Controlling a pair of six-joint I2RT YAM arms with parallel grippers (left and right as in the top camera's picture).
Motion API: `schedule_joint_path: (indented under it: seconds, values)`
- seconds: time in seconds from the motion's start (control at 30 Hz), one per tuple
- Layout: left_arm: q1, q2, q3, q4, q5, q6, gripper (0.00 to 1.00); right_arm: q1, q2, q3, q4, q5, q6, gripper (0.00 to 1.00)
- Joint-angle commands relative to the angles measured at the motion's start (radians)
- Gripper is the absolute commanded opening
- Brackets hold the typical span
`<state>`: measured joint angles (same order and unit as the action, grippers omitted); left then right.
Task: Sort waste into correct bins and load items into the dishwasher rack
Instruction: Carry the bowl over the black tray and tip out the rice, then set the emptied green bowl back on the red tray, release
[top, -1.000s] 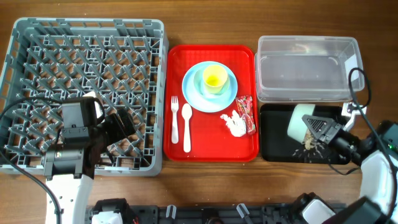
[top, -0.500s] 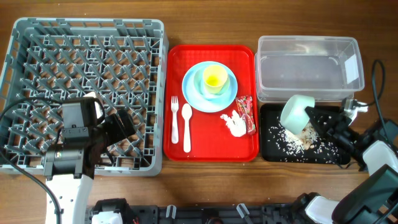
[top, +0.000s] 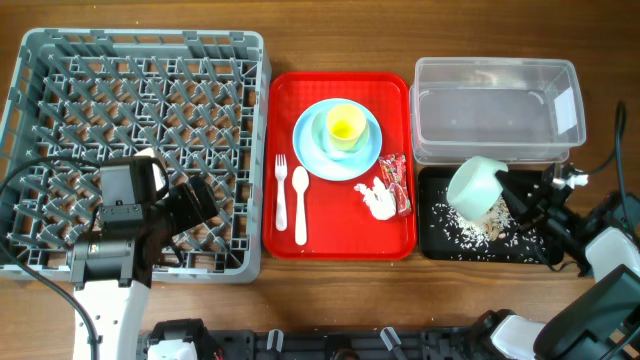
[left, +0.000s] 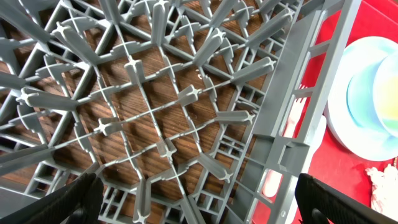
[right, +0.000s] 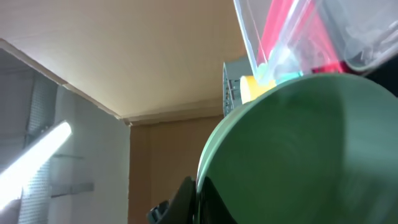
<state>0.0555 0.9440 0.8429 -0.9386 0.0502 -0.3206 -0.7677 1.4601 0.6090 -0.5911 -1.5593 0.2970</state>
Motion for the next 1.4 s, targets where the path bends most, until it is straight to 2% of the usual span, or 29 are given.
schedule_joint_path:
  seconds: [0.0,0.23,0.33,0.67,0.73,0.83,0.97,1.1,1.3,1.37]
  values:
    - [0.009,-0.009,0.012,-0.001,0.005,-0.002,1.0,-0.002,-0.002,0.0,0.005,-0.064,0.017,0.04]
    - [0.009,-0.009,0.012,-0.001,0.005,-0.002,1.0,-0.002,-0.093,0.0,0.021,-0.063,0.071,0.04]
    - [0.009,-0.009,0.012,0.0,0.005,-0.002,1.0,-0.002,-0.188,0.0,0.018,0.009,0.071,0.04]
    - [0.009,-0.008,0.012,0.003,0.005,-0.002,1.0,0.1,-0.701,0.001,-0.153,0.623,0.07,0.04]
    - [0.009,-0.008,0.012,0.004,0.005,-0.002,1.0,0.136,-0.755,0.01,-0.18,0.689,0.069,0.04]
    - [0.009,-0.008,0.012,0.003,0.005,-0.002,1.0,0.246,-0.784,0.066,-0.251,0.792,0.045,0.04]
    - [0.009,-0.008,0.012,0.003,0.005,-0.002,1.0,0.475,-0.735,0.243,-0.401,1.032,0.024,0.04]
    - [0.009,-0.008,0.012,0.003,0.005,-0.002,1.0,0.706,-0.655,0.381,-0.49,1.089,0.025,0.04]
    - [0.009,-0.008,0.012,0.003,0.005,-0.002,1.0,1.078,-0.471,0.394,-0.439,1.093,0.029,0.04]
    - [0.009,-0.008,0.012,0.002,0.006,-0.002,1.0,1.193,-0.384,0.394,-0.411,1.154,0.061,0.05]
